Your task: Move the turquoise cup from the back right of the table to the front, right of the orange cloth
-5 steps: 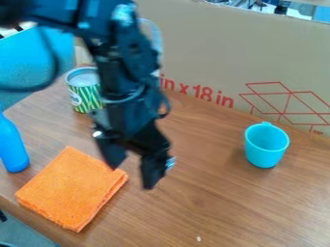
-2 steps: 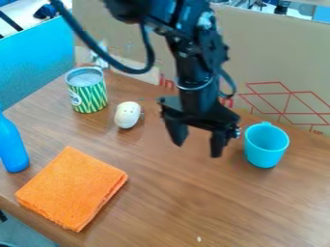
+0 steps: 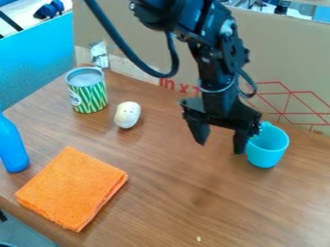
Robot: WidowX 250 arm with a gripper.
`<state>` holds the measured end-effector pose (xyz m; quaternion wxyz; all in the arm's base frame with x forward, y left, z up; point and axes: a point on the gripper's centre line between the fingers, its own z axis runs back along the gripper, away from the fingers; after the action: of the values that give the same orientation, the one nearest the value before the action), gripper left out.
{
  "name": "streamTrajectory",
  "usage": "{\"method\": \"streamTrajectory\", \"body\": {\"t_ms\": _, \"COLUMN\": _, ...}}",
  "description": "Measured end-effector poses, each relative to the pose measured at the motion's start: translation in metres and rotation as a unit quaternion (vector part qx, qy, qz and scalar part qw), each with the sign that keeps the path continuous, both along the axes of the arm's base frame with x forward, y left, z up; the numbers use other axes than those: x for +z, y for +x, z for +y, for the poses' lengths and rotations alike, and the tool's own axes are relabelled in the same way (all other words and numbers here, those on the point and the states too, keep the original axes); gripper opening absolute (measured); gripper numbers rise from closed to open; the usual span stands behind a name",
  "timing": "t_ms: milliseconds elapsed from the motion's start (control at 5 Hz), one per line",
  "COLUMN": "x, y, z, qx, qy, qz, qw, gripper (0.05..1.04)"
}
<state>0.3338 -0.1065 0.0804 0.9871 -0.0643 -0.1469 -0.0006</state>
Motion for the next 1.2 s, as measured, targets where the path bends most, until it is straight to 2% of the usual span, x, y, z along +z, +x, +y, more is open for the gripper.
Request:
{"method": "streamTrajectory", "body": {"t_ms": 200, "x": -0.002, "y": 0.012, "z": -0.003, "qx": 0.014, "qy": -0.002, "qz": 0.007, "qw": 0.9999, "gripper": 1.001}}
{"method": "streamTrajectory", "body": {"t_ms": 400, "x": 0.009, "y": 0.020, "z": -0.007, "qx": 0.027, "qy": -0.011, "qz": 0.001, "qw": 0.9996, "gripper": 1.001}}
{"method": "streamTrajectory", "body": {"t_ms": 600, "x": 0.010, "y": 0.027, "z": -0.012, "qx": 0.032, "qy": -0.015, "qz": 0.003, "qw": 0.9994, "gripper": 1.001}}
{"method": "streamTrajectory", "body": {"t_ms": 1000, "x": -0.005, "y": 0.035, "z": -0.024, "qx": 0.031, "qy": -0.008, "qz": 0.023, "qw": 0.9992, "gripper": 1.001}}
{"method": "streamTrajectory", "body": {"t_ms": 1200, "x": -0.012, "y": 0.040, "z": -0.029, "qx": 0.030, "qy": 0.003, "qz": 0.021, "qw": 0.9993, "gripper": 1.001}}
